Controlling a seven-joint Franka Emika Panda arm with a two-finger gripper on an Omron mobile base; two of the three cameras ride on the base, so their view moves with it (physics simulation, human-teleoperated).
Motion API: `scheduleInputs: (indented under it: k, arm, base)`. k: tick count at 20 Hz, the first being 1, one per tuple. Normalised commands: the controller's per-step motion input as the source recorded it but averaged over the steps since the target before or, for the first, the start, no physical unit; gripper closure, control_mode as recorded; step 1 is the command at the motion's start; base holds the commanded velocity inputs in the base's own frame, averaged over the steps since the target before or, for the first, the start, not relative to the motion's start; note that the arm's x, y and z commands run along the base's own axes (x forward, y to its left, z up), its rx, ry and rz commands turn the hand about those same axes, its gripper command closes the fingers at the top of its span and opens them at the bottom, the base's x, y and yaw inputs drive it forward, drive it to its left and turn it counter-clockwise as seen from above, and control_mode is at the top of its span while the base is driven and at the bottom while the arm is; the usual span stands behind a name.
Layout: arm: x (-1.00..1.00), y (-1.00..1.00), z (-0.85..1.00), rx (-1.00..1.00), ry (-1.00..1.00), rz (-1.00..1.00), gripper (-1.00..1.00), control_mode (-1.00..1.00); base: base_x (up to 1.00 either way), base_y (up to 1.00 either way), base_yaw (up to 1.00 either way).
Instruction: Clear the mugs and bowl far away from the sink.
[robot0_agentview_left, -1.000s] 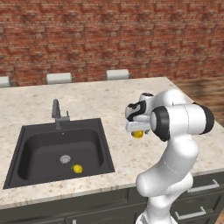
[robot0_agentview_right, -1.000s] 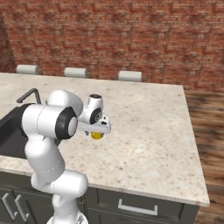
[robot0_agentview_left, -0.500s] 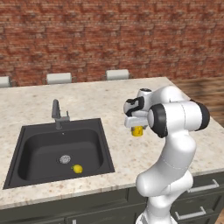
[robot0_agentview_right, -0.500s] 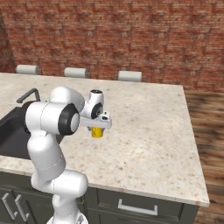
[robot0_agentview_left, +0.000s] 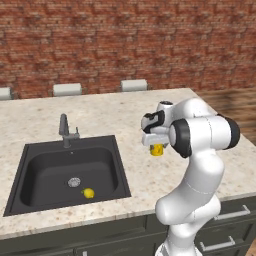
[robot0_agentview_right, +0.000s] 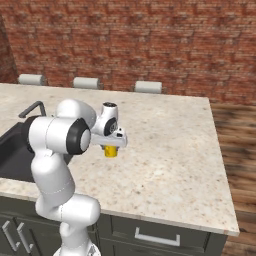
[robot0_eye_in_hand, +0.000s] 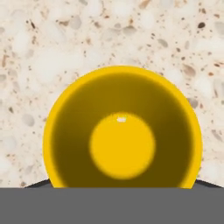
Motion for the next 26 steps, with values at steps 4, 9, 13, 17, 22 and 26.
scheduleInputs:
  k: [4,9,13,17,22,26]
  arm:
    - [-0.78,0.11,-0.94,-0.01,0.07,0.0,1.0,-1.0]
    - [-0.95,0.23,-1.0,-0.11,0.17,0.03,1.0,-1.0]
    - [-0.73,0.29,-1.0,-0.13,0.17,0.04,-1.0,-1.0]
    - [0.0,0.08,-0.45,-0.02,0.0,0.06,1.0,-1.0]
    - [-0.21,0.29,-0.14,0.0,-0.04,0.03,1.0,-1.0]
    - [-0.31,0.11,0.45,0.0,-0.04,0.0,1.0,-1.0]
  base:
    - [0.0,0.0,0.0]
    - [0.0,0.0,0.0]
    - [0.0,0.0,0.0]
    - [0.0,0.0,0.0]
    - [0.0,0.0,0.0]
    - [0.0,0.0,0.0]
